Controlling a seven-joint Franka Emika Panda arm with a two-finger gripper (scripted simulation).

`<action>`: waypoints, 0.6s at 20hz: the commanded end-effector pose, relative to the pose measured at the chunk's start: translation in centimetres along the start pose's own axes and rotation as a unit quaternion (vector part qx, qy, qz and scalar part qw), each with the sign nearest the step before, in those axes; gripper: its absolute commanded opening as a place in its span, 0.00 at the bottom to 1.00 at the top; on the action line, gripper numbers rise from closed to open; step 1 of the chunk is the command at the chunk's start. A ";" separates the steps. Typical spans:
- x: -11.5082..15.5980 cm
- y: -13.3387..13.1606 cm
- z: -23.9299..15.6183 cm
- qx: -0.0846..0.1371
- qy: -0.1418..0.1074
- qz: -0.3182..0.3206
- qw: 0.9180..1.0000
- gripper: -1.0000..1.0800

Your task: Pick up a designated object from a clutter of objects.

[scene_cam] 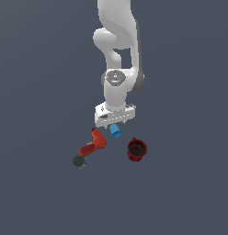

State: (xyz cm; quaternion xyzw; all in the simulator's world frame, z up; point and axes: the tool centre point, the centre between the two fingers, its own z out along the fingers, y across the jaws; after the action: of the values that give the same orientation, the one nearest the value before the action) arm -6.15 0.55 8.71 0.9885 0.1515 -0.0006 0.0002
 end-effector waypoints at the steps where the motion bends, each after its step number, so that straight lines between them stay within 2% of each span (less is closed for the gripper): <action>1: -0.2 0.0 0.3 0.000 0.001 -0.002 1.000 0.96; 12: -0.2 0.0 2.4 0.000 0.000 -0.002 1.000 0.96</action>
State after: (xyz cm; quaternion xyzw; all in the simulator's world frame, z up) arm -6.34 0.52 6.96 0.9882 0.1530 0.0000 0.0001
